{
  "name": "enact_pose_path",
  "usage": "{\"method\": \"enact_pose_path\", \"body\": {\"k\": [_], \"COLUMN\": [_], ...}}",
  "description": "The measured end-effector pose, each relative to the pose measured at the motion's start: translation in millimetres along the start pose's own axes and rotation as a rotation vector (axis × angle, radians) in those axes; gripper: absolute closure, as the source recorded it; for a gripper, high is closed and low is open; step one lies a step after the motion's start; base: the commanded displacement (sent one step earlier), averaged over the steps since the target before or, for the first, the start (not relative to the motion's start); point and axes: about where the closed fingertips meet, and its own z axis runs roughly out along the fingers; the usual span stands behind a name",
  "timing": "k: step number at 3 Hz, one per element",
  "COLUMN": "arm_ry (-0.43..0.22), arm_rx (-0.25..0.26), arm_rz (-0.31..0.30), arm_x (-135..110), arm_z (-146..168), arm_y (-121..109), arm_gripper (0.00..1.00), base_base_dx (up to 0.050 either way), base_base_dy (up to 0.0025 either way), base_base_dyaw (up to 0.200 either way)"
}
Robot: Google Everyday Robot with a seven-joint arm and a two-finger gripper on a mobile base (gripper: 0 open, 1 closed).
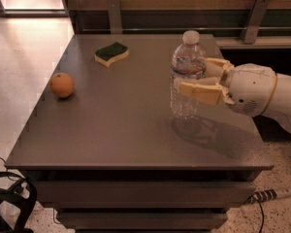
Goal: Place water bottle upright
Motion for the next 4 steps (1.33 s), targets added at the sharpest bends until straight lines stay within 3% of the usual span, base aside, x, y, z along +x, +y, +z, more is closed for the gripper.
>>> {"method": "enact_pose_path", "body": {"k": [2,4], "arm_ry": [0.034,0.009], "arm_rx": [0.015,0.028], "arm_rz": [-0.020,-0.044], "arm_x": [33.5,42.6], "arm_z": [15.8,27.2], "arm_y": [9.6,4.8], "arm_gripper": [1.00,1.00], "base_base_dx": [0.000,0.000], "base_base_dy": [0.00000,0.00000], "base_base_dyaw": [0.000,0.000]}}
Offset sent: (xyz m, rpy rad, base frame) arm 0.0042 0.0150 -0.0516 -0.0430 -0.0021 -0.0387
